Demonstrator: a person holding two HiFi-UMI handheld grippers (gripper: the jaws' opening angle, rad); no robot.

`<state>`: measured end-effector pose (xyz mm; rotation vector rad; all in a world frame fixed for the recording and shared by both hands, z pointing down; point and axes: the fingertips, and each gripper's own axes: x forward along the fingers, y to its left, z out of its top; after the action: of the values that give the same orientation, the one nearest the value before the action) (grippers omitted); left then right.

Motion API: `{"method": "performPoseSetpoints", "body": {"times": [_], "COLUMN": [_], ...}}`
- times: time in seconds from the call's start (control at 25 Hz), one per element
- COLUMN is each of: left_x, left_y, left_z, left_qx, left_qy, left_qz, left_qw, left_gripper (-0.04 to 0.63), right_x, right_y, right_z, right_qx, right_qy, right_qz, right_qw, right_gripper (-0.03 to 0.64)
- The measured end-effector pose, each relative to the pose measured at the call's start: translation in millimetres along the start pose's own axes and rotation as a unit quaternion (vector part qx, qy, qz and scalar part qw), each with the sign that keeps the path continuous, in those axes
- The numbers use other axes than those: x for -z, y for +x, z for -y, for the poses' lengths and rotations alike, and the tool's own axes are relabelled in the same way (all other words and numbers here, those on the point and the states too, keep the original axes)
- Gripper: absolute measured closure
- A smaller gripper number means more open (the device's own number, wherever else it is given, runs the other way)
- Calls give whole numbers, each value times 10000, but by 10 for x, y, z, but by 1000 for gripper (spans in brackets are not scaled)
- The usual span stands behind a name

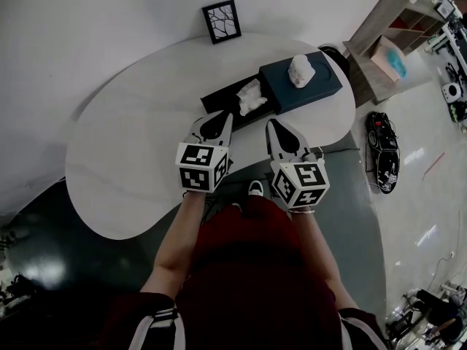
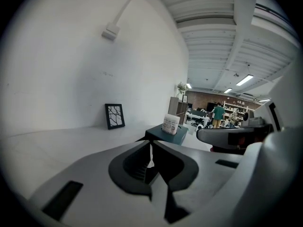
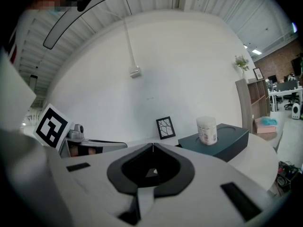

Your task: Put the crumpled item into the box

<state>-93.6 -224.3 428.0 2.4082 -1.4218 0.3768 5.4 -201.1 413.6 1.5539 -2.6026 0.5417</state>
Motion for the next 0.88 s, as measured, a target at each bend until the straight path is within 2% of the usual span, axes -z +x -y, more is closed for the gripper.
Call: {"method": "performPoseSetpoints", "body": {"times": [0.88], "left_x": [95], "left_y": [-515], "left_z": [-8], "left_qx": [26], "left_qy": [-125], "left_qz": [260], "left_qw": [9996], "left_gripper": [568], "right_x": [88], "right_y": [-199], "right_z": [-309], "right_qx": [33], "right_qy": [-54], "right_qz": [-19], "right_qw": [10000], "right_gripper": [601]}}
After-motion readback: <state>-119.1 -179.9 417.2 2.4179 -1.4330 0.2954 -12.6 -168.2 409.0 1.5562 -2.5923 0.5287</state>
